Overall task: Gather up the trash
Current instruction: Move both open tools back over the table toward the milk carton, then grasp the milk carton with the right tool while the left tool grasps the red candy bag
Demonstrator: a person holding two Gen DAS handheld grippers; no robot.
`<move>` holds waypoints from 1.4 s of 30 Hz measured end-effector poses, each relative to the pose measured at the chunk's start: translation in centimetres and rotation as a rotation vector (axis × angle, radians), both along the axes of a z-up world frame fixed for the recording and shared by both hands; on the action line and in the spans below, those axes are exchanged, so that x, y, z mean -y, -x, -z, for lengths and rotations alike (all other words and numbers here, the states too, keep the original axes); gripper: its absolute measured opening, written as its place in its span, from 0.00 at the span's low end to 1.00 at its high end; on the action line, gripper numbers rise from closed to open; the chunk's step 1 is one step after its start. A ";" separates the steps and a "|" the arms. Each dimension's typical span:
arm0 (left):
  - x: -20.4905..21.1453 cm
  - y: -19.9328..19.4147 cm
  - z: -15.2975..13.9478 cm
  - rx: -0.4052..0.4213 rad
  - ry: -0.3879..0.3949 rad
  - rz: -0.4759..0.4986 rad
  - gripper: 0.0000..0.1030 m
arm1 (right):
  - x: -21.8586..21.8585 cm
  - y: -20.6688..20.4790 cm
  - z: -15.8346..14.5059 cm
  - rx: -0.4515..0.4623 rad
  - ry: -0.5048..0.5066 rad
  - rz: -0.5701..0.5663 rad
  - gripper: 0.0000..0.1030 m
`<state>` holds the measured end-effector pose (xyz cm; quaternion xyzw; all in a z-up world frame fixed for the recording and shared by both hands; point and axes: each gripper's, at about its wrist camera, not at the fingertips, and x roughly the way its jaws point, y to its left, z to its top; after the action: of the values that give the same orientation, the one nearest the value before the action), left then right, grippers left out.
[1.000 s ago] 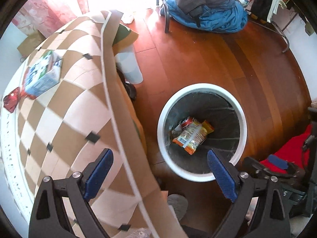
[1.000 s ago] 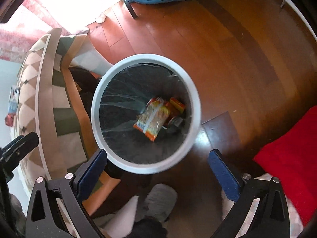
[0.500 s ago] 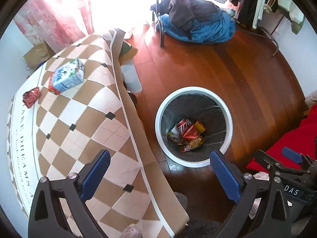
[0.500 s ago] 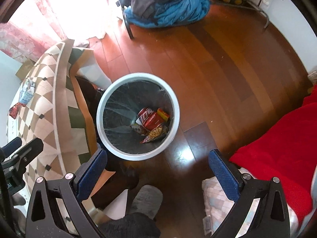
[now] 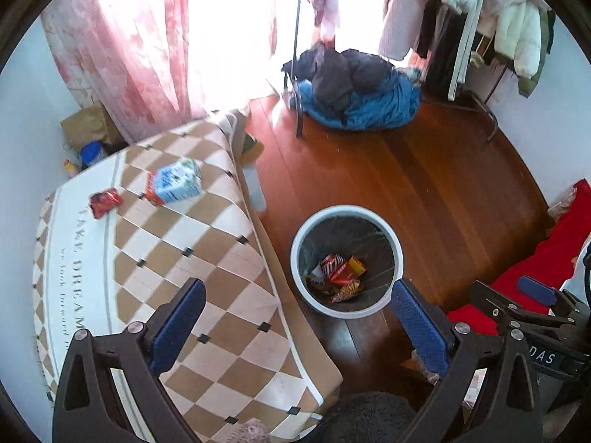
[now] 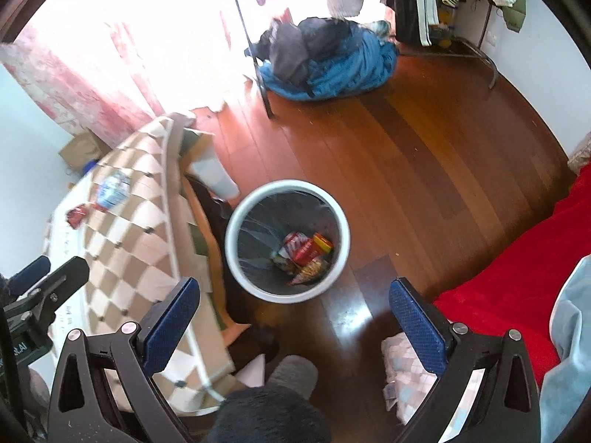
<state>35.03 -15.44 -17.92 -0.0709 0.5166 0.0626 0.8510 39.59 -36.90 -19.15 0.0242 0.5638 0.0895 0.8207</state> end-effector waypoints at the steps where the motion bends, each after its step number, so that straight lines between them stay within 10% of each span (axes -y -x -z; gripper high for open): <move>1: -0.4 0.3 -0.8 0.014 0.003 -0.003 1.00 | -0.3 0.2 -0.7 0.006 -0.010 0.001 1.00; 12: -10.8 1.9 -2.6 0.045 -0.040 -0.224 1.00 | -11.8 -1.0 -4.4 0.024 -0.114 -0.133 1.00; 26: -31.7 1.7 10.0 -0.154 -0.121 -0.550 1.00 | -36.7 -11.2 8.9 -0.134 0.029 -0.330 1.00; 42: -36.1 -4.2 14.9 -0.188 0.062 -0.516 1.00 | -41.9 -15.0 15.3 -0.138 0.176 -0.321 0.91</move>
<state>39.20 20.66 -32.78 -0.2200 0.5599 0.2680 0.7525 54.62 5.01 -34.48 -0.1317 0.6209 0.1680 0.7543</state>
